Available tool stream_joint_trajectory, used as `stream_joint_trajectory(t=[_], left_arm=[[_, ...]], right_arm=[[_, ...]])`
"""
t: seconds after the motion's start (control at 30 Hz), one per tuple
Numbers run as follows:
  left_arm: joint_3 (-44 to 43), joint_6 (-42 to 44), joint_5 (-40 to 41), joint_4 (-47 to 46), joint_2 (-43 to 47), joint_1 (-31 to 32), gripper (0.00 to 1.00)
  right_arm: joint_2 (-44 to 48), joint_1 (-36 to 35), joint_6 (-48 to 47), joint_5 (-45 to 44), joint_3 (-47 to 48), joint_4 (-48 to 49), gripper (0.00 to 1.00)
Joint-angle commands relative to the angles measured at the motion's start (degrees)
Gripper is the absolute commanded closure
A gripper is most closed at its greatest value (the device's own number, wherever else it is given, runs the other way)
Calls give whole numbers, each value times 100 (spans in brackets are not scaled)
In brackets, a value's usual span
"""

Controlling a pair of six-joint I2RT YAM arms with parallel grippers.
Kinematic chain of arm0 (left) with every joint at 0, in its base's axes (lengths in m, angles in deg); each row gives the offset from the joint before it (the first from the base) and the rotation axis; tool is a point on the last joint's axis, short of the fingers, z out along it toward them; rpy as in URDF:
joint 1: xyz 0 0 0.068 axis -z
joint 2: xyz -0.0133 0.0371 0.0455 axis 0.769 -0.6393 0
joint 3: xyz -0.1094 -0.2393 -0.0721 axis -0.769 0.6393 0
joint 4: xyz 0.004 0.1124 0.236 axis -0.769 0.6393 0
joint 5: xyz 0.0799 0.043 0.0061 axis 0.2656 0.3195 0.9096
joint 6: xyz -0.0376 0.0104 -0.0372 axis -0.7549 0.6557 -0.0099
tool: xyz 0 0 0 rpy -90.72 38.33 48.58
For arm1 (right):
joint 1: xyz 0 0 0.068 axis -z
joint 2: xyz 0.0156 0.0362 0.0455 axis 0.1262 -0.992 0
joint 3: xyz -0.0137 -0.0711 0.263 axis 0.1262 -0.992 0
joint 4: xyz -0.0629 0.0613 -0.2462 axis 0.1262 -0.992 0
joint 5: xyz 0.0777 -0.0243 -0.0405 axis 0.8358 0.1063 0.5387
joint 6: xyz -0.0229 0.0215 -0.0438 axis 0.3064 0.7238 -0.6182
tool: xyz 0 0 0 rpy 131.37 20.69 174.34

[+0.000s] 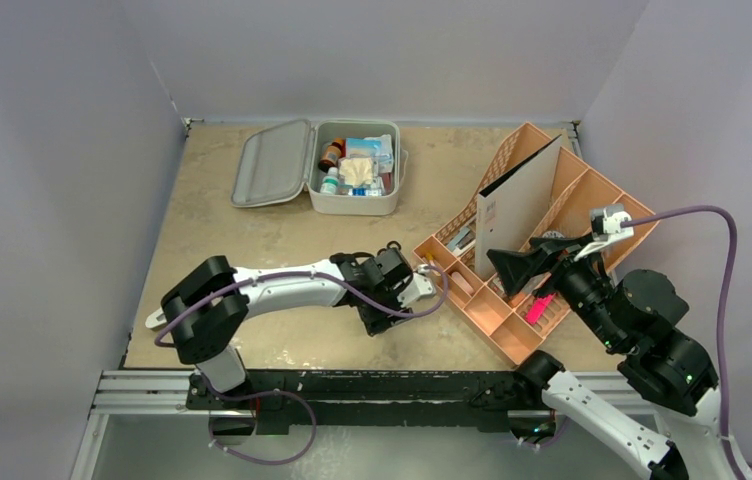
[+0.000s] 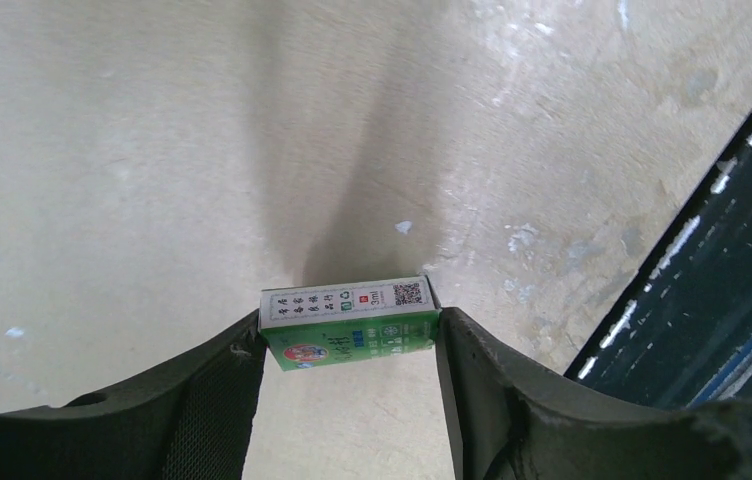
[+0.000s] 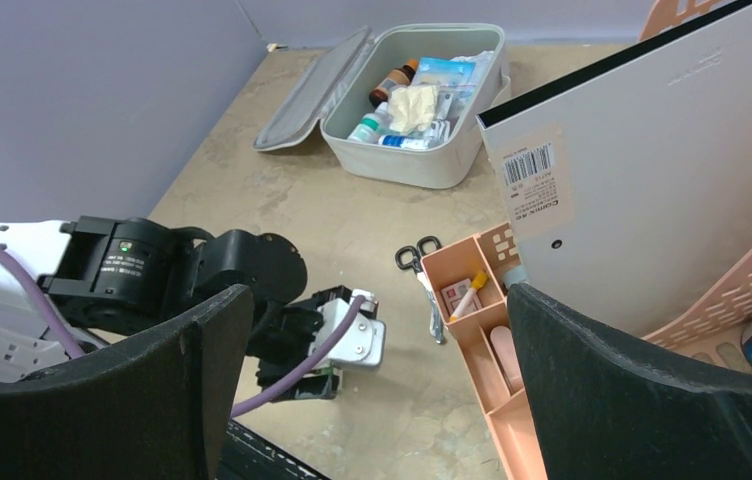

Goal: Organize the medicine kit
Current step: Pick up the medical item at the center of the board, then place the medical item at the medicine box.

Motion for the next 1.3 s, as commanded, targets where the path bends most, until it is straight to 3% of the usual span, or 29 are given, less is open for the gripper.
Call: stream_joint_trajectory(t=[0.0,0.27,0.5,0.83,1.07,1.27], left_arm=[[-113,-415,554,-131,418,1,42],[-554,-1002,1244,81,725,-396,45],[-1336,-1141,2167,-74,902,-1218,47],[-2718,-1709,2585,-825,-164,-2415,50],[-3576,-2107,2655,-709,-1069,-2886,51],[-3821,-2294,2523,-788,-1528,-3216,51]], right_arm=[[-8,-29,52,-54,-32,195,1],[-13,-36,43,7,-83,183,1],[-20,-29,12,25,-99,197,1],[-112,-30,-25,152,-54,269,1],[-138,-33,-164,72,103,39,1],[-54,-35,-240,36,119,22,1]])
